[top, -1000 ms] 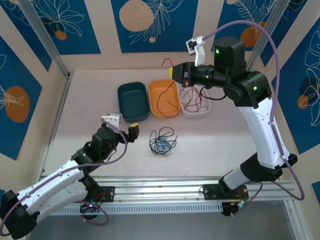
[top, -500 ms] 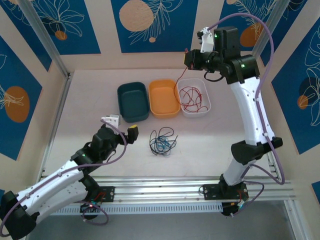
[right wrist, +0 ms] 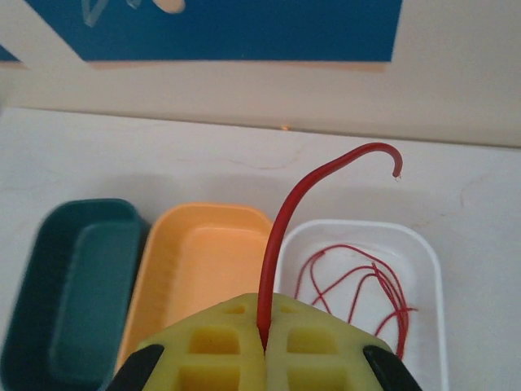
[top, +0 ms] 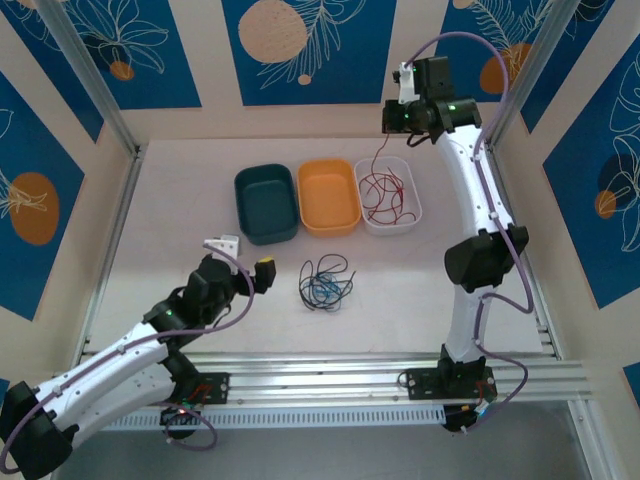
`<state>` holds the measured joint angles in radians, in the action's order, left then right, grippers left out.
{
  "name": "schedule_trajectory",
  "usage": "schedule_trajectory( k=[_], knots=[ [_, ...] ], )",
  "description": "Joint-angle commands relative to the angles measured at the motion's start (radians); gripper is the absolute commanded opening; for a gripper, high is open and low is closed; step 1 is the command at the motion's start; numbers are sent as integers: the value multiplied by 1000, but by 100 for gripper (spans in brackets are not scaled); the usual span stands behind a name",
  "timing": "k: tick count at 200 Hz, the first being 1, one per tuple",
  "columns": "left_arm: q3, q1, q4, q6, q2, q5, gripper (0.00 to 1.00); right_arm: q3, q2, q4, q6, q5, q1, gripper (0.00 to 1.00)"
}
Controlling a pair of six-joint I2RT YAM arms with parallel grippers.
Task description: Untangle the cables
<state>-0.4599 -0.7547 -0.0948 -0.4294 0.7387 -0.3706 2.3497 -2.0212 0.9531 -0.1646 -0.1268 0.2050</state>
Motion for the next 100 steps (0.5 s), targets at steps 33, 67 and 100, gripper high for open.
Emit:
schedule_trajectory(
  k=[33, 67, 100],
  knots=[
    [1, 12, 35, 36, 22, -13, 100, -112, -36, -16, -4, 8, -13, 0],
    [-16, 13, 36, 54, 63, 6, 100, -170, -92, -24, -81, 87, -38, 0],
    [-8, 14, 56, 12, 80, 63, 100, -179, -135, 1, -129, 84, -59, 0]
  ],
)
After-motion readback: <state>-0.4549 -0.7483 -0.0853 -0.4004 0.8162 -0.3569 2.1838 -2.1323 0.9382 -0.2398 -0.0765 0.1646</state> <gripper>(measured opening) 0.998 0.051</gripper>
